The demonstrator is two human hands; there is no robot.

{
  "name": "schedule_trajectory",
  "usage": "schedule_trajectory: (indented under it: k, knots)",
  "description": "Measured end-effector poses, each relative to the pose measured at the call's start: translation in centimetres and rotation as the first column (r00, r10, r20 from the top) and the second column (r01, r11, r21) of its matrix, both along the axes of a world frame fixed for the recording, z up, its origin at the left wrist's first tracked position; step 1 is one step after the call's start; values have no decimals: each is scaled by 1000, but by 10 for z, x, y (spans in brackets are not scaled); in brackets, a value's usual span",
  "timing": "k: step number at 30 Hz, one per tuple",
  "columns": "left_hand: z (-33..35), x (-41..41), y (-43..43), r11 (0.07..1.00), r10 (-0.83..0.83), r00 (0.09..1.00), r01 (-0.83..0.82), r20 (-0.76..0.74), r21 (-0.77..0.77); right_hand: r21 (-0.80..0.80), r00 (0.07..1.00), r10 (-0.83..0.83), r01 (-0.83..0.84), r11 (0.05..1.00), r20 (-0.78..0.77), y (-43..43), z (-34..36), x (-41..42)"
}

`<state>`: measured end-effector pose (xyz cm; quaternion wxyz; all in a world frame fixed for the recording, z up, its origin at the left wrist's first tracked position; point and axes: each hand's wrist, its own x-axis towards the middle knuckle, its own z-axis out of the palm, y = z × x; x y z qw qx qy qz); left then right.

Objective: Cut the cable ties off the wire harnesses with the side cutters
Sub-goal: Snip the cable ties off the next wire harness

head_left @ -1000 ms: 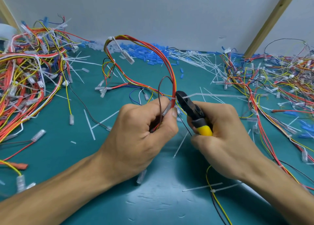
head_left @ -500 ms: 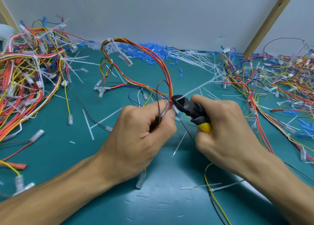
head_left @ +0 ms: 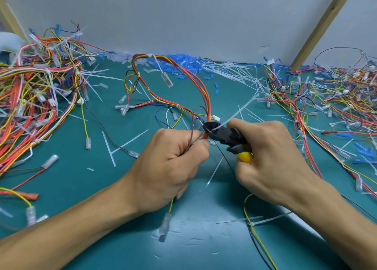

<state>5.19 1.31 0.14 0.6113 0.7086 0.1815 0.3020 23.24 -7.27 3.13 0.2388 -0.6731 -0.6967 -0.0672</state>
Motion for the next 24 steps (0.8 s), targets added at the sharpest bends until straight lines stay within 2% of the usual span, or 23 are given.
schedule_trajectory:
  k: [3,7,10,14,20,24]
  knots:
    - [5,1,0,983,-81,995,90,64,-161,-6,999,-36,36,999,22,1,2,-3]
    - [13,1,4,951,-109,988,136,111,-277,-42,988,-81,87,995,132,3,3,-2]
    - [14,-1,6,912,-157,978,196,137,-360,-80,988,-68,80,994,139,3,2,0]
    - [14,-2,8,862,-231,963,270,141,-430,-112,998,-33,39,993,57,2,2,-1]
    - [16,-2,9,827,-253,955,297,155,-478,-116,999,-21,26,993,39,1,4,1]
    - [17,-3,9,801,-260,948,318,183,-508,-127,992,4,-20,992,-123,4,0,-2]
